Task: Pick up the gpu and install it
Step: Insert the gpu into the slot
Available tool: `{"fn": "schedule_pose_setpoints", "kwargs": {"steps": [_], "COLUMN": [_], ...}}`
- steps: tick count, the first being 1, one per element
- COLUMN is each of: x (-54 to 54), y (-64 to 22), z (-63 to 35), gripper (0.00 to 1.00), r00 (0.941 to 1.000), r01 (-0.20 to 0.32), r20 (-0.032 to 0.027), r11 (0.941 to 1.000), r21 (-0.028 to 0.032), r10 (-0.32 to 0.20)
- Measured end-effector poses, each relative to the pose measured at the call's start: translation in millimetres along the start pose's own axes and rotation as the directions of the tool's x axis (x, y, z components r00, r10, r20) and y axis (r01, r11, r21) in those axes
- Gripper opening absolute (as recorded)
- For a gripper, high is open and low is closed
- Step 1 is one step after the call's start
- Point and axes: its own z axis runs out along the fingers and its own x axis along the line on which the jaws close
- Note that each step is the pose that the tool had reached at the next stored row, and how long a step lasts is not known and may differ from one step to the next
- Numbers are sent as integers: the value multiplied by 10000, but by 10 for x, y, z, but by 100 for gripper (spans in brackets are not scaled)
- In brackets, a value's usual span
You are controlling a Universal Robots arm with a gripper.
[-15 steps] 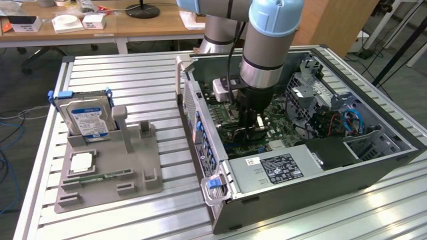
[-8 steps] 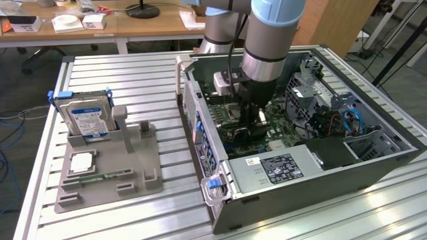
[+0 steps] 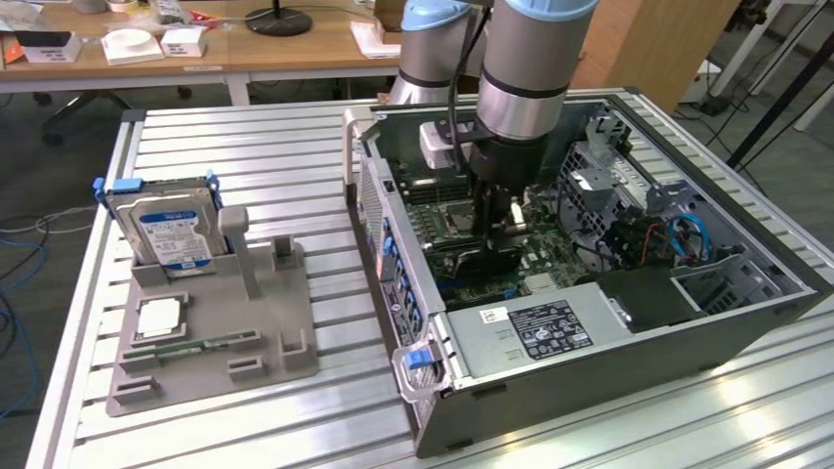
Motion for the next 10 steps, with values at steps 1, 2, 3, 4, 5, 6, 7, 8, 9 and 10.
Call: {"fn": "schedule_pose_setpoints", "kwargs": {"steps": [1, 2, 3, 4, 5, 6, 7, 8, 9, 10], "x": [0, 0, 0, 0, 0, 0, 0, 0, 0, 0], "y": [0, 0, 0, 0, 0, 0, 0, 0, 0, 0], "z": [0, -1, -1, 0, -1, -1, 0, 0, 0, -1], "gripper": [44, 37, 31, 31, 25, 20, 14, 11, 11, 11], "r00": [10000, 10000, 10000, 10000, 10000, 10000, 10000, 10000, 10000, 10000], "r01": [0, 0, 0, 0, 0, 0, 0, 0, 0, 0], "r20": [0, -1, -1, -1, -1, -1, -1, -1, -1, -1], "r11": [10000, 10000, 10000, 10000, 10000, 10000, 10000, 10000, 10000, 10000], "r21": [0, -1, -1, -1, -1, -1, -1, -1, -1, -1], "r10": [0, 0, 0, 0, 0, 0, 0, 0, 0, 0]}}
